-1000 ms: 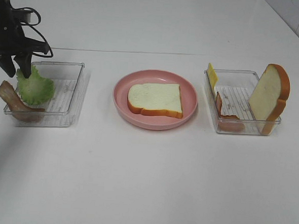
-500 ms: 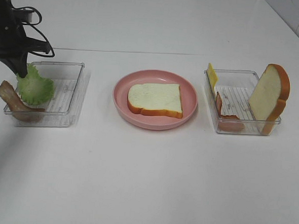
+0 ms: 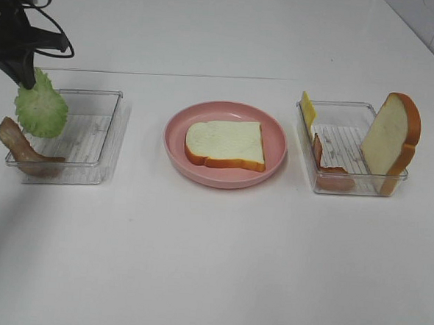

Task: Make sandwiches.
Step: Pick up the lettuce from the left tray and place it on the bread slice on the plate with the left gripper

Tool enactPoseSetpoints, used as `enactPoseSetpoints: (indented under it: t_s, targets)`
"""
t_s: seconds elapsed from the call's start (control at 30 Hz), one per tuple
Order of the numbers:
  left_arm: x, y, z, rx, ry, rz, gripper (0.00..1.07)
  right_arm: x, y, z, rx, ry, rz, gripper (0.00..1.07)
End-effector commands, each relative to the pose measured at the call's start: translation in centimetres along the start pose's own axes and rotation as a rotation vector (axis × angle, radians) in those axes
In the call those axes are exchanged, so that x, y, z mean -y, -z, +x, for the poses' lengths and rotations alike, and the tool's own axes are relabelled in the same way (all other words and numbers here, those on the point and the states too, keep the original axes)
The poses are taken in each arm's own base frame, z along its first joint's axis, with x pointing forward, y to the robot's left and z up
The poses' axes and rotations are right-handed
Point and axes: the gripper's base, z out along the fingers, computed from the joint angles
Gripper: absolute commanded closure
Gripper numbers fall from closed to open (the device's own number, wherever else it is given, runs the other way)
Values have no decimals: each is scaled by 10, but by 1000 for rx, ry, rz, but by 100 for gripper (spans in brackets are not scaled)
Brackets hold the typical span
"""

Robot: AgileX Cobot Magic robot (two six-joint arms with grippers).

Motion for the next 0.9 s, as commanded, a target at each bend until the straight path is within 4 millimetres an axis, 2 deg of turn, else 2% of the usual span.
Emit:
enactPoseSetpoints:
  t_s: [0.03,0.07,0.13,0.2,0.23,0.3,0.37,0.4,0.5,0.57,0.6,0.67,0.7,0.77,0.8,0.83,0.87,0.9]
  targets:
    - [3,18,4,-14,0,12,107,1,3,2,39,-3,0,28]
    - [4,29,4,9,2,23,107,1,3,2,39,-3,0,28]
    - [5,34,4,21,3,30,107,1,3,2,39,-3,0,28]
    - [8,50,3,72,9,57,107,1,3,2,39,-3,0,28]
    - [8,50,3,72,9,57,107,1,3,2,39,-3,0,28]
    - [17,73,3,132,-6,115,107,1,3,2,39,-3,0,28]
    - [20,78,3,142,-12,123,107,1,3,2,39,-3,0,28]
    - [31,89,2,174,-28,148,107,1,3,2,39,-3,0,28]
    - [37,93,1,186,-38,161,107,1,3,2,39,-3,0,28]
    - [59,108,0,233,-74,208,107,1,3,2,39,-3,0,28]
    - [59,108,0,233,-74,208,107,1,3,2,39,-3,0,28]
    - [90,124,0,290,-124,278,107,1,3,2,39,-3,0,28]
    - [90,124,0,290,-124,278,107,1,3,2,39,-3,0,28]
    - [113,129,3,314,-153,335,107,1,3,2,39,-3,0,28]
    - [113,129,3,314,-153,335,107,1,3,2,39,-3,0,28]
    - [121,130,5,318,-168,355,107,1,3,2,39,-3,0,28]
    - [136,127,8,316,-213,390,107,1,3,2,39,-3,0,28]
    - [136,127,8,316,-213,390,107,1,3,2,39,-3,0,28]
